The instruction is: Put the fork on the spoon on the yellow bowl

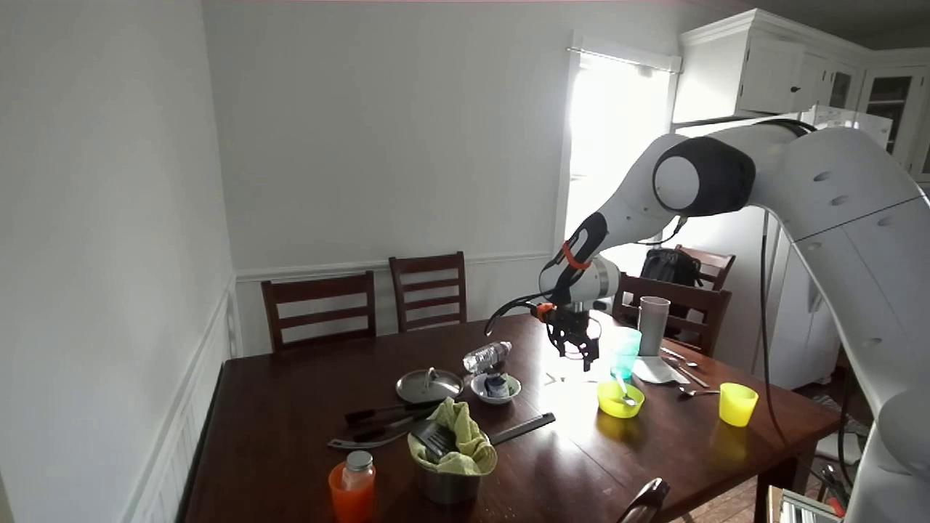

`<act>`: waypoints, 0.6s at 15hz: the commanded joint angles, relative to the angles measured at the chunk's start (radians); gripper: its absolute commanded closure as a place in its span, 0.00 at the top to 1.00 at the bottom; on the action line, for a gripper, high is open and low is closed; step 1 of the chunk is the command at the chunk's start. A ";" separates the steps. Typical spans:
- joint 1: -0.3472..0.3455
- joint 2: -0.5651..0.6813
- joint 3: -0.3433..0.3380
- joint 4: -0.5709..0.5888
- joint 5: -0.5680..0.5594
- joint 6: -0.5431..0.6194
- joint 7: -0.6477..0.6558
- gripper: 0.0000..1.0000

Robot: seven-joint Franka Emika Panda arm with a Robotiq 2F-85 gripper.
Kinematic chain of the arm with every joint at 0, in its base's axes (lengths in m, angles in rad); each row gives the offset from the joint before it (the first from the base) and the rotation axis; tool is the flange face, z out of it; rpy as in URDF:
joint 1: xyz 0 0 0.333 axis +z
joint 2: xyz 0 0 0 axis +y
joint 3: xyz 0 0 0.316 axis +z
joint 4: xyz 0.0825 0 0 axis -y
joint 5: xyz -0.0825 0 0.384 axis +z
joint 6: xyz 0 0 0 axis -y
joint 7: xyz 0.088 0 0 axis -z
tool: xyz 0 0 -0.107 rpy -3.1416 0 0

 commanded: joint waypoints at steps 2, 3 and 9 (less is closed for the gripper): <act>-0.062 0.125 0.014 0.151 0.061 -0.012 -0.002 1.00; -0.073 0.143 0.015 0.173 0.068 -0.014 -0.005 1.00; -0.079 0.168 0.004 0.199 0.051 -0.051 -0.011 1.00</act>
